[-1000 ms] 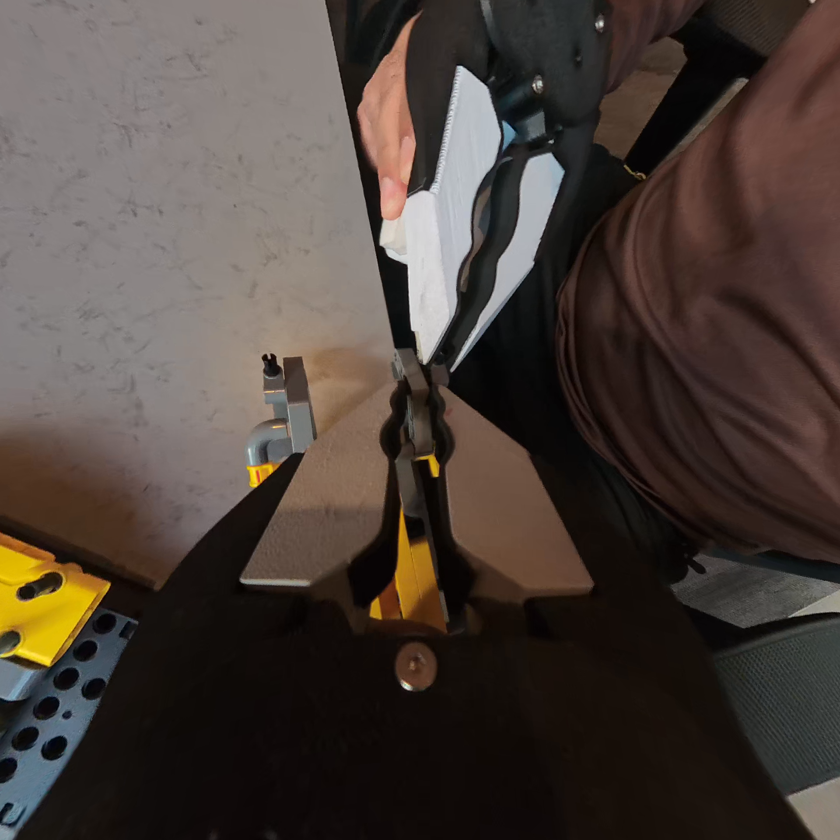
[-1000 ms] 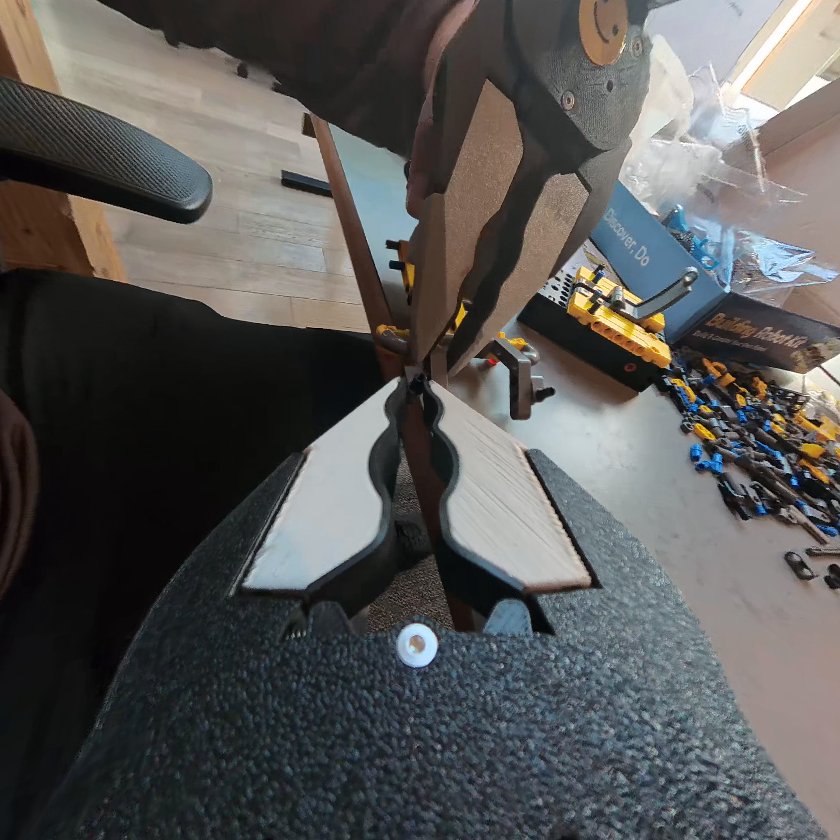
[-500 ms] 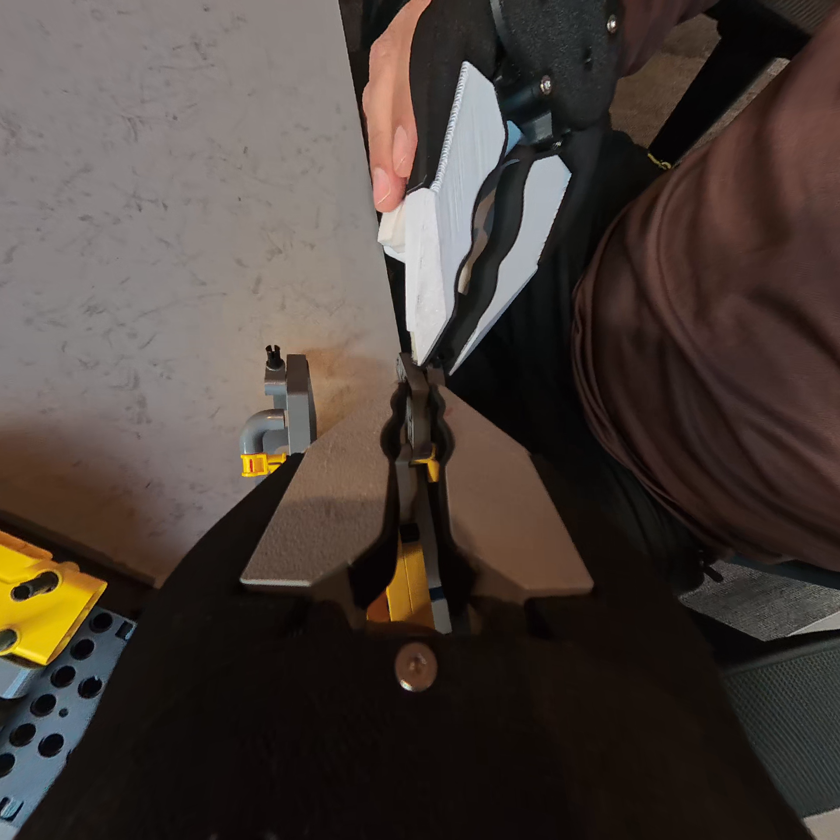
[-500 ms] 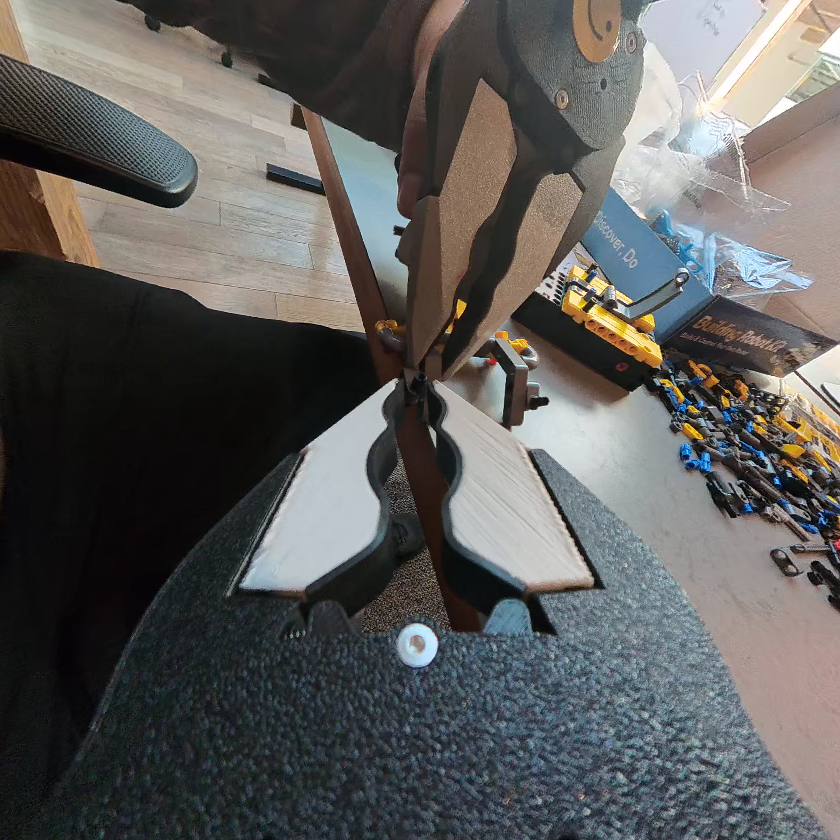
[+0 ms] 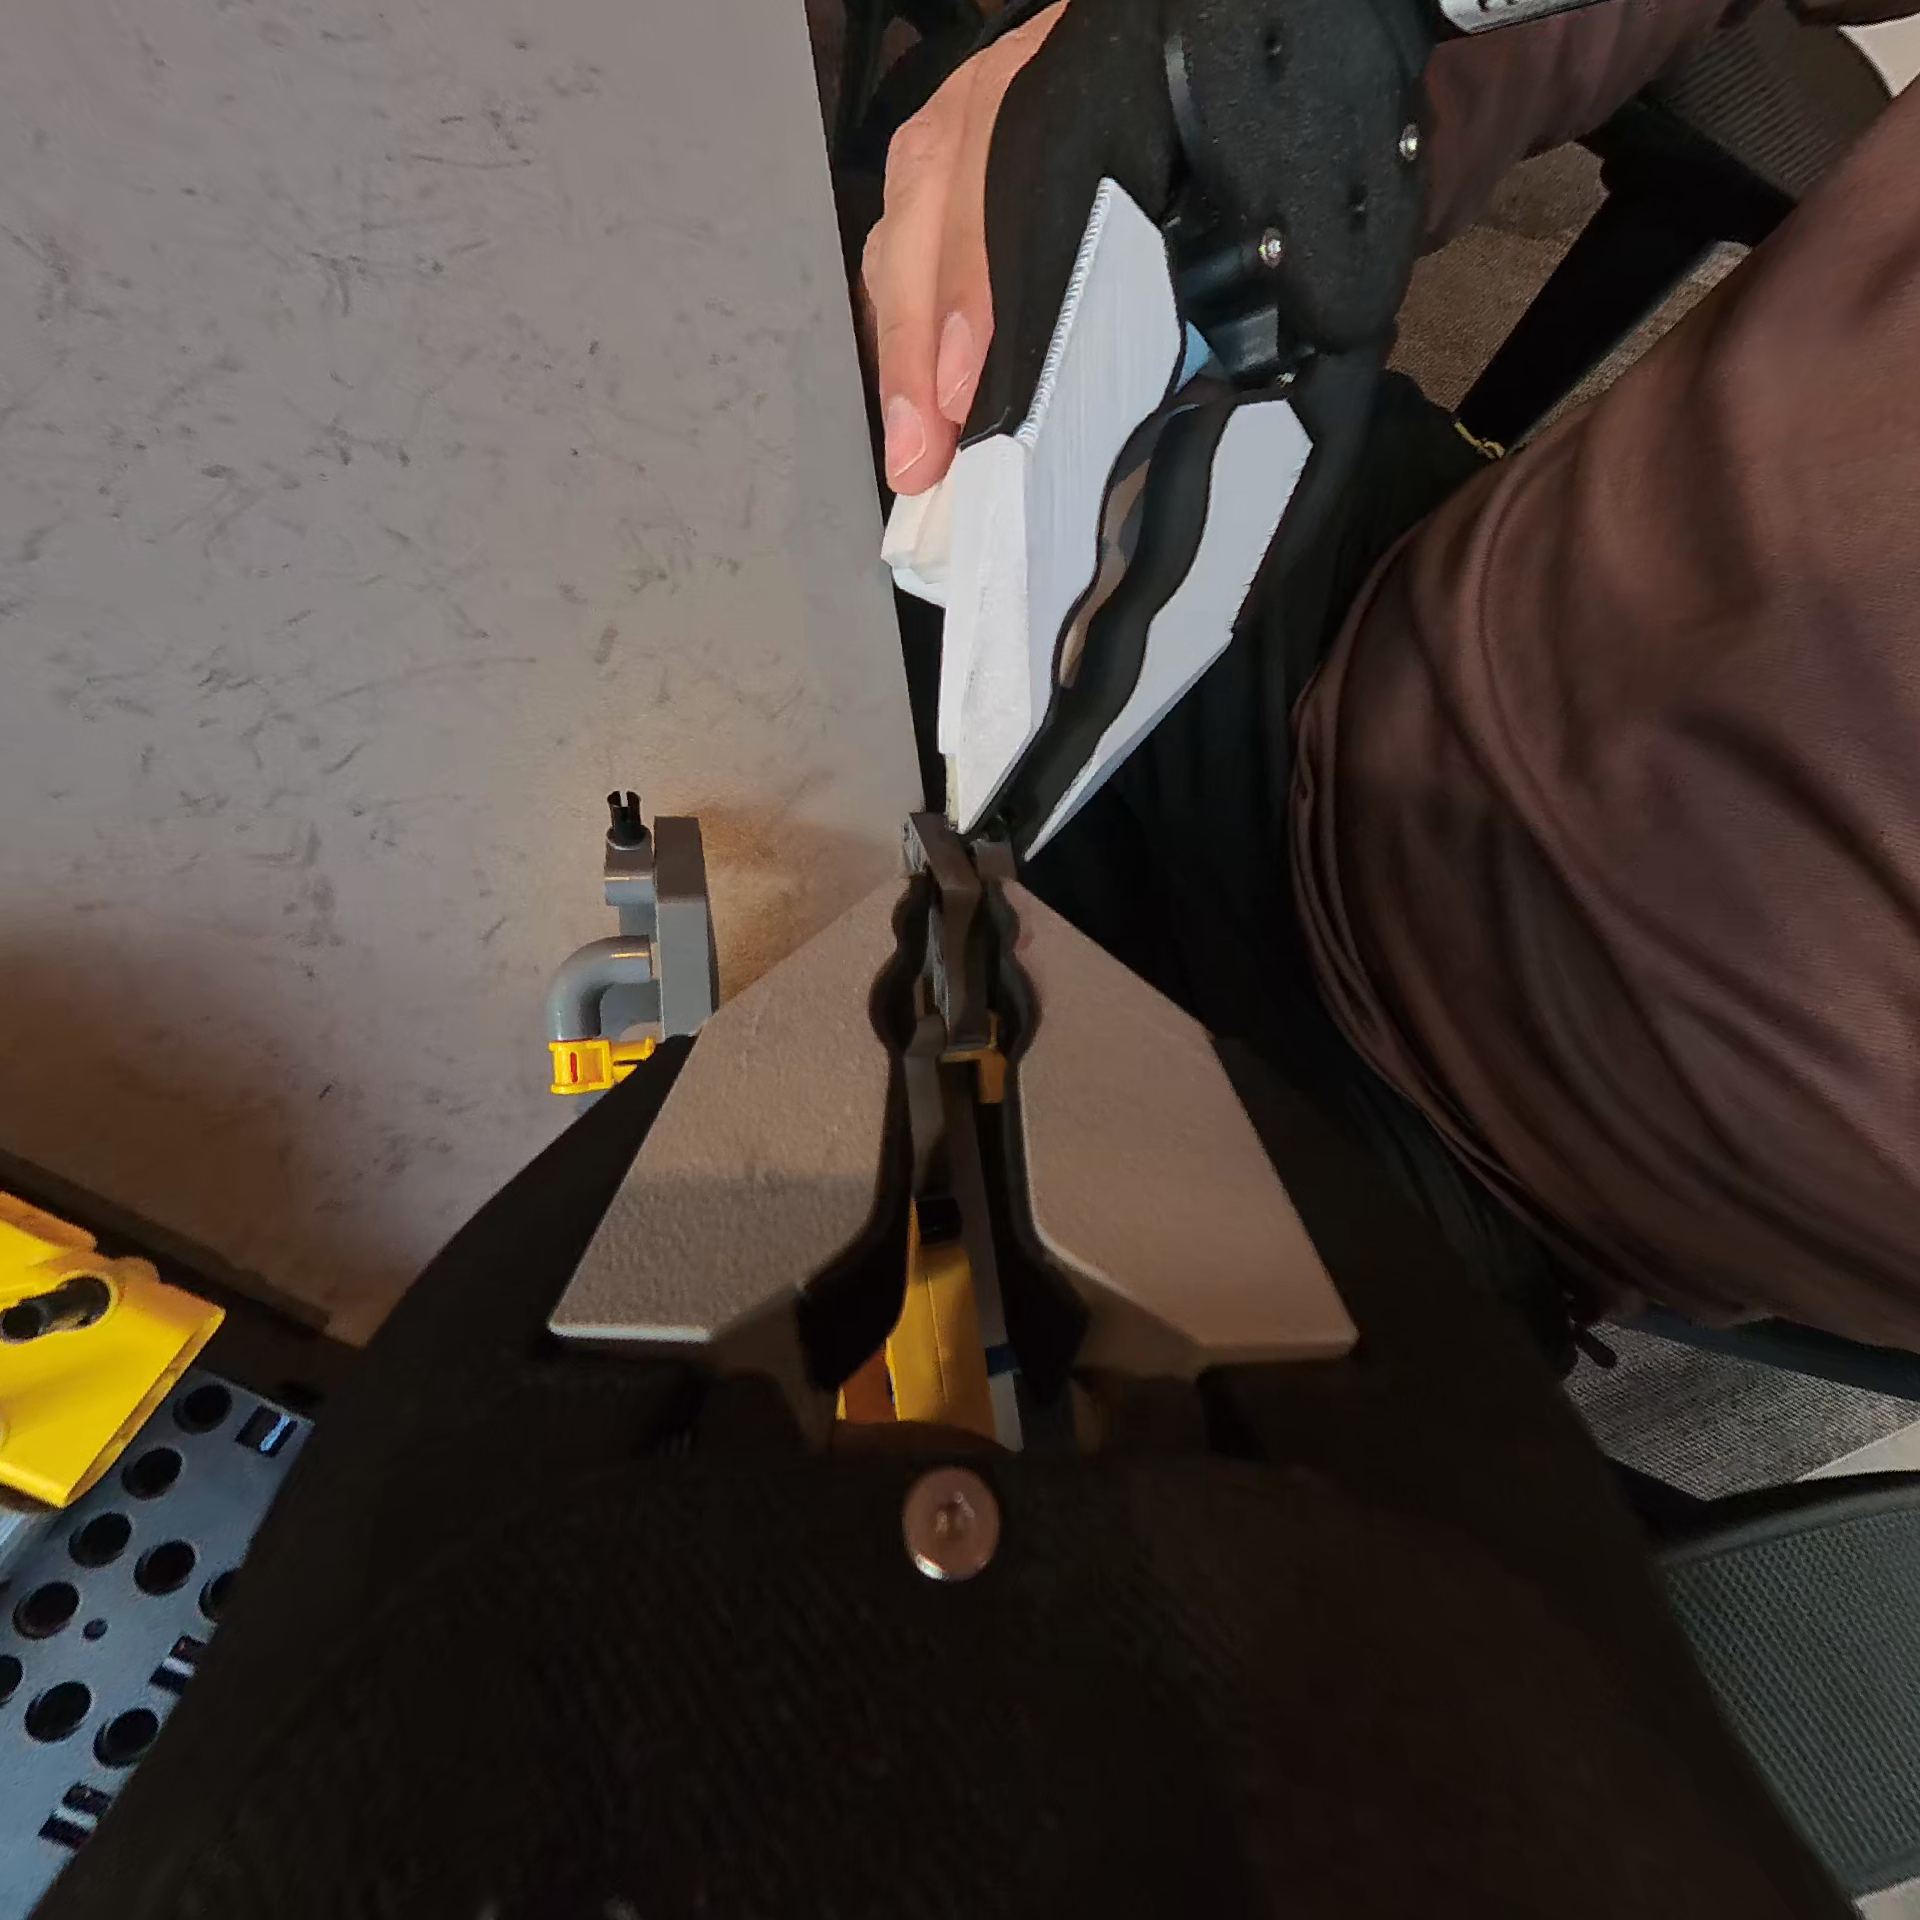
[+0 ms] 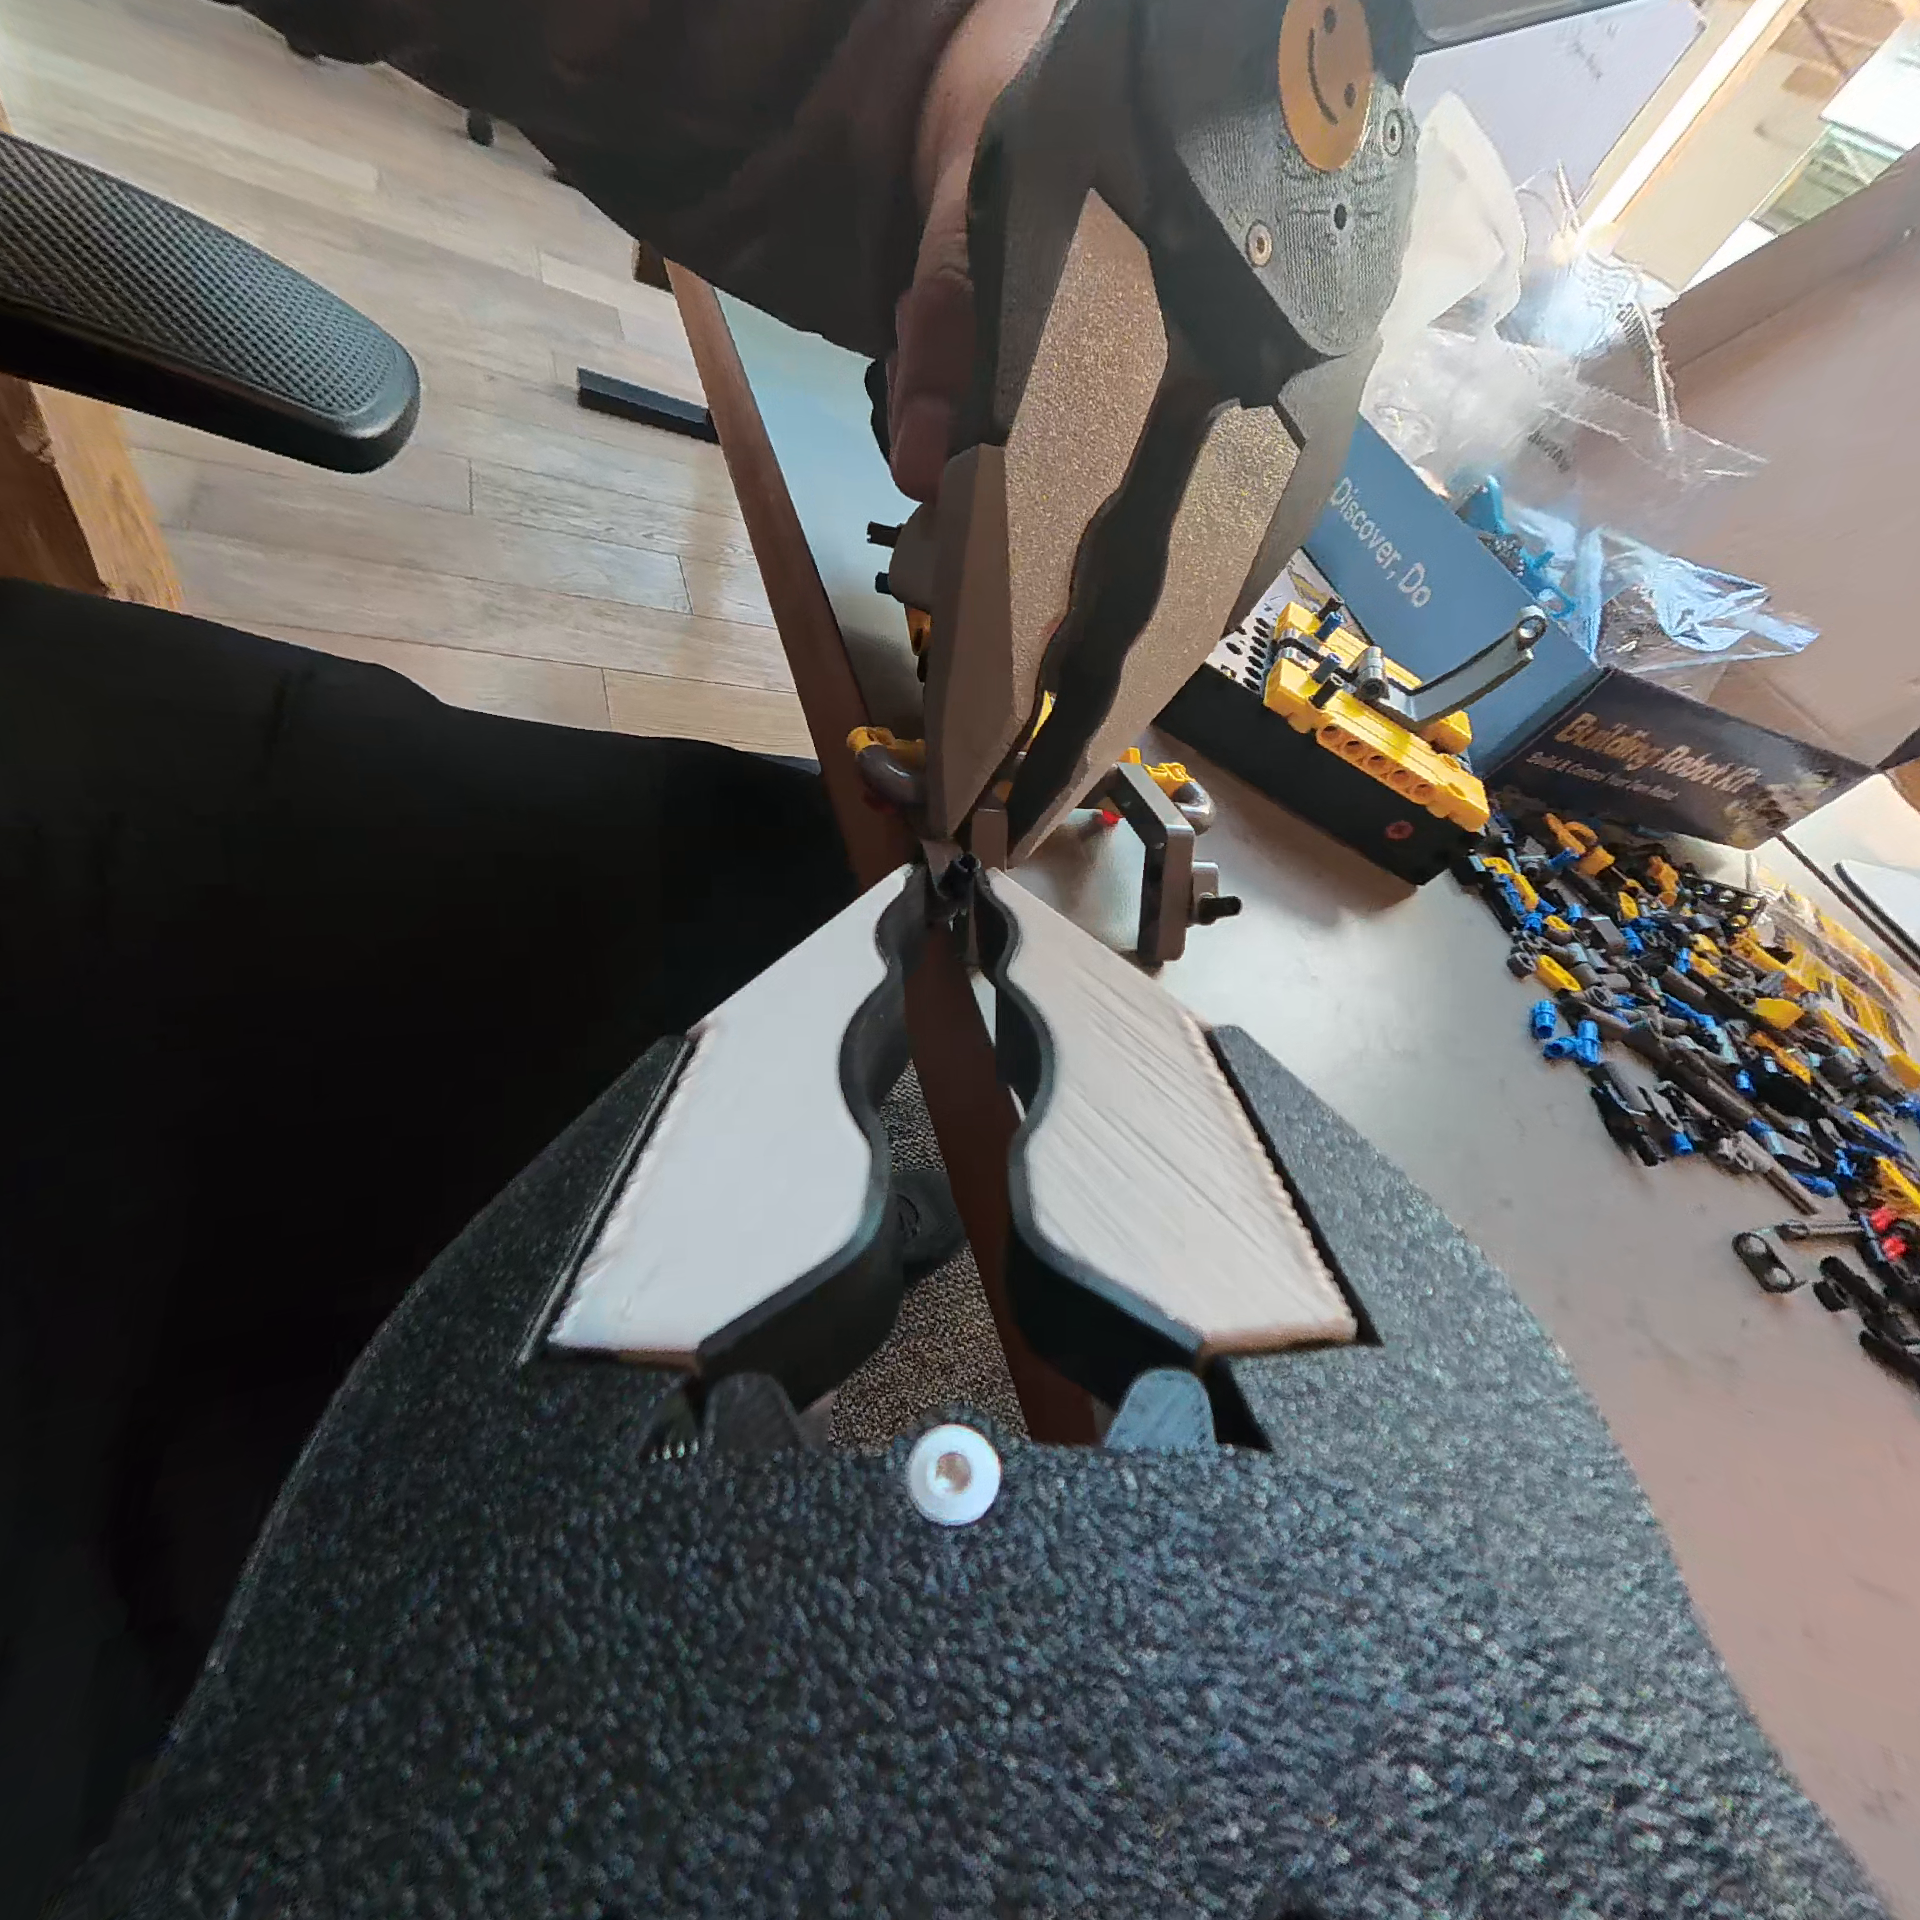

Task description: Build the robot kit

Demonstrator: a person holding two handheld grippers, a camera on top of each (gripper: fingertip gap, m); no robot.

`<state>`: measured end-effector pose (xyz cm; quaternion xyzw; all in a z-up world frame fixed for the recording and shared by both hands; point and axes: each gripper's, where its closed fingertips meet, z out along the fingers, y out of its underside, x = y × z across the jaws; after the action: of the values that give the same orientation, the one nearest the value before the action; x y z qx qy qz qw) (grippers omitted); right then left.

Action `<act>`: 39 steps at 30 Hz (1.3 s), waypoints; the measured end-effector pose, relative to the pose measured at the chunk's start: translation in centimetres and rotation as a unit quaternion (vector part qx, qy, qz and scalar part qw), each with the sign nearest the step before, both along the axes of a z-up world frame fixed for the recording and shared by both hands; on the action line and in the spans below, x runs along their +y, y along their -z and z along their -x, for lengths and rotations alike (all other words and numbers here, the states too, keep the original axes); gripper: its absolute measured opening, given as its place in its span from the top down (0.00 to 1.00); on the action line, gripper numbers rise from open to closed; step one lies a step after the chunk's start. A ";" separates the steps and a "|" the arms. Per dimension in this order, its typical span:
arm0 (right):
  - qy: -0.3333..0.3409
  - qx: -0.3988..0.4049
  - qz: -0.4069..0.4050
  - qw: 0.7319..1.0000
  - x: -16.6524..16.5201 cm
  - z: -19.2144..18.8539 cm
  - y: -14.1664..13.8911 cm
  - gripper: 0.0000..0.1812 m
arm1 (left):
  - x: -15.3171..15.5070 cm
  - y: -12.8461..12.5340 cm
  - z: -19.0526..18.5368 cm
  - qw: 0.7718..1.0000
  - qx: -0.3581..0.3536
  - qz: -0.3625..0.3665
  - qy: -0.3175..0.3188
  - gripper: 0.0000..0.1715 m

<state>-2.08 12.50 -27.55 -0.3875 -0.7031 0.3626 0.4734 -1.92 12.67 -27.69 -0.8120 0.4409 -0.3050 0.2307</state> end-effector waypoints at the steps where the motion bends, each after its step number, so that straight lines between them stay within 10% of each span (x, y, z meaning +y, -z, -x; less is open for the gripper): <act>1: 0.001 -0.001 0.001 1.000 0.0 0.0 0.0 0.97 | 0.0 0.0 0.0 1.000 0.000 0.000 -0.001 0.96; 24: 0.127 -0.020 0.103 0.986 6.5 -1.5 -1.0 0.99 | 3.3 -2.7 2.4 0.985 -0.041 -0.058 -0.157 0.83; 39: 0.110 0.010 0.110 0.988 4.3 -0.6 -2.3 0.98 | 2.0 -4.5 12.7 0.867 0.000 -0.201 -0.457 0.85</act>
<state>-1.43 16.80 -25.23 -0.5080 -0.6073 0.3875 0.4722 -14.59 14.63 -23.22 -0.8586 0.0727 -0.0701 0.5027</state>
